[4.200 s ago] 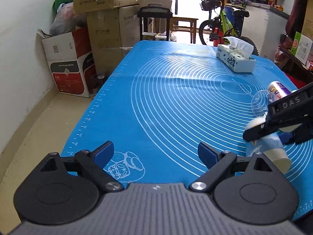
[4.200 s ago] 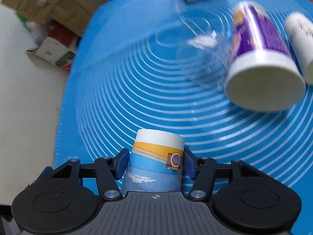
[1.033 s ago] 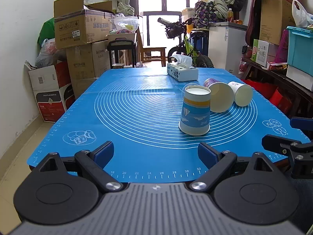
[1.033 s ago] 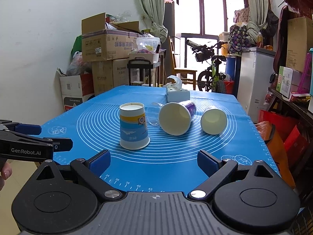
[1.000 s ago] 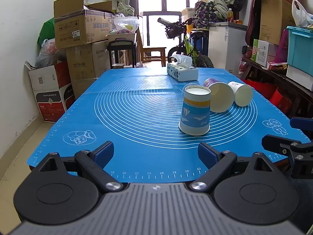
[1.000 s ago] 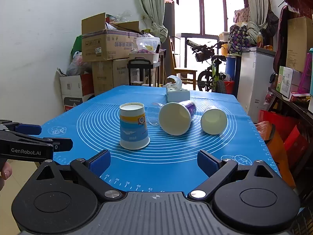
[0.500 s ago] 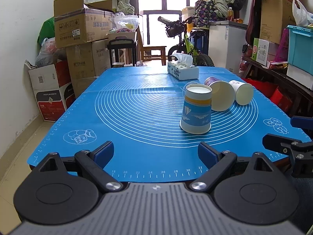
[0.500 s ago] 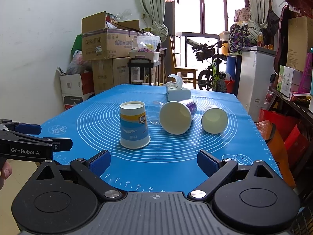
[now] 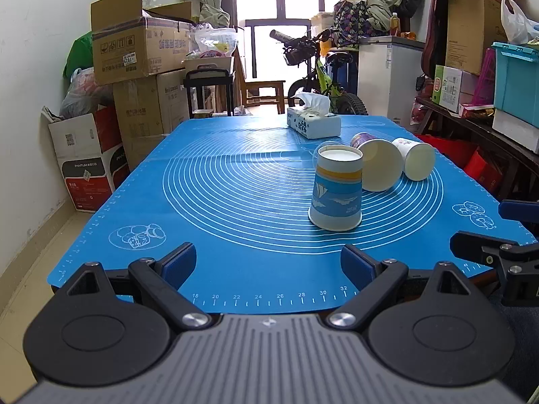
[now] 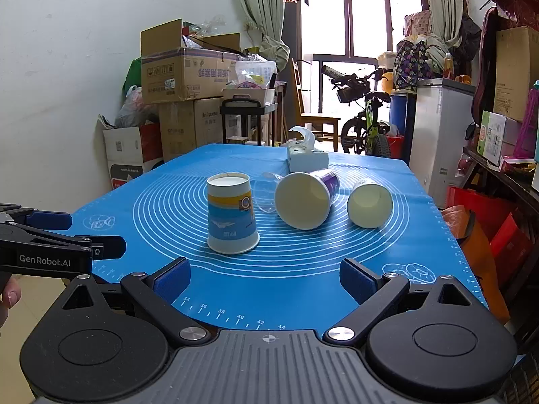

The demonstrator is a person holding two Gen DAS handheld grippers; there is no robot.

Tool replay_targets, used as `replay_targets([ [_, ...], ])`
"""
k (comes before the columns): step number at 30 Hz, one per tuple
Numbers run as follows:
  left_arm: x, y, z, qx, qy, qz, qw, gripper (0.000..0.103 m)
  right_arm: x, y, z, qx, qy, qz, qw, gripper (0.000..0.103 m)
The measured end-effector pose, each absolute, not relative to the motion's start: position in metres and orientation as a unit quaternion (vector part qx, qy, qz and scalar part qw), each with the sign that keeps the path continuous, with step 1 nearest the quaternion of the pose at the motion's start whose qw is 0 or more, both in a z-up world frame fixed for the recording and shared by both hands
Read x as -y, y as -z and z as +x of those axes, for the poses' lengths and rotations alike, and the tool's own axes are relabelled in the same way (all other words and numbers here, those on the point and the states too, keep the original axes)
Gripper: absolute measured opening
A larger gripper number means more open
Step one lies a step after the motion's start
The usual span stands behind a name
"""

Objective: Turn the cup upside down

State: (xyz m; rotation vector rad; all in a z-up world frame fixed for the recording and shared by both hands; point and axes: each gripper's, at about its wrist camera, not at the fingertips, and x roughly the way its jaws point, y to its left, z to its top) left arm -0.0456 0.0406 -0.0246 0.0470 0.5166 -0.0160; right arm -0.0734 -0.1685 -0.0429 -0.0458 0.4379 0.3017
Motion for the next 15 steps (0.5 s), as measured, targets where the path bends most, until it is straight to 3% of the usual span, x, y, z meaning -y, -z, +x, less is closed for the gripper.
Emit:
replay_targets([
  [15,-0.0401,0.0248,-0.0456,-0.256,0.008,0.023,0.966,0.092,0.1690,0.0413,-0.0728,-0.215,-0.149,-0.022,0.965,0.095],
])
